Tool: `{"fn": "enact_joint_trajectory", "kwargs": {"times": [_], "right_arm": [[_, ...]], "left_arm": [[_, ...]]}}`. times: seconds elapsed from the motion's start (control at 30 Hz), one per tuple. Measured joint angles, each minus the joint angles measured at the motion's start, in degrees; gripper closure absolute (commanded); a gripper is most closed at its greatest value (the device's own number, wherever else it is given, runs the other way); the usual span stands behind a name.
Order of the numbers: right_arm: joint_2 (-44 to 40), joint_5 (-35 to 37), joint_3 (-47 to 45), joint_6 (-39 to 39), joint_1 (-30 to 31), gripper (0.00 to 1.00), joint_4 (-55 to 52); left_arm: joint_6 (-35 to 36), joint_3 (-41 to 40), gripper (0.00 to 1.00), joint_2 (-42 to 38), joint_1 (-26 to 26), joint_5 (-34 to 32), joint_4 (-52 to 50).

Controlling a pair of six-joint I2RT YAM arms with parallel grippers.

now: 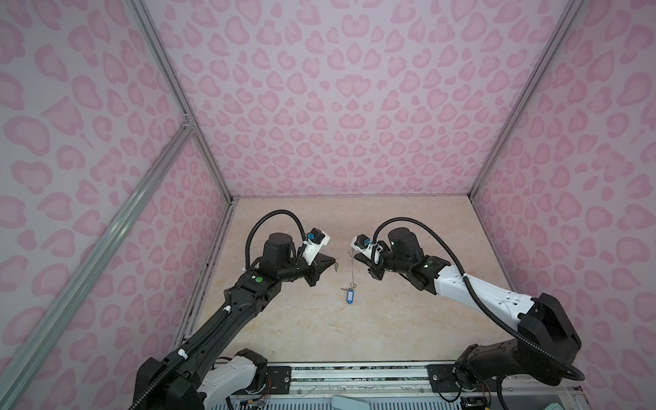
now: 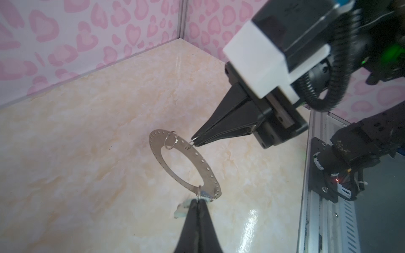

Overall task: Attach keys to a key ring
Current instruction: Pick up the key at the center of the table, then insert the key into the keyring.

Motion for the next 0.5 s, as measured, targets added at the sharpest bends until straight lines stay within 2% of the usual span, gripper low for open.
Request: {"fn": "enact_joint_trajectory", "kwargs": {"times": [0.5], "right_arm": [[-4.2, -3.8, -8.3, -0.5, 0.2, 1.0, 9.9]], "left_arm": [[-0.7, 3.1, 0.97, 5.5, -3.1, 3.0, 0.4]]}}
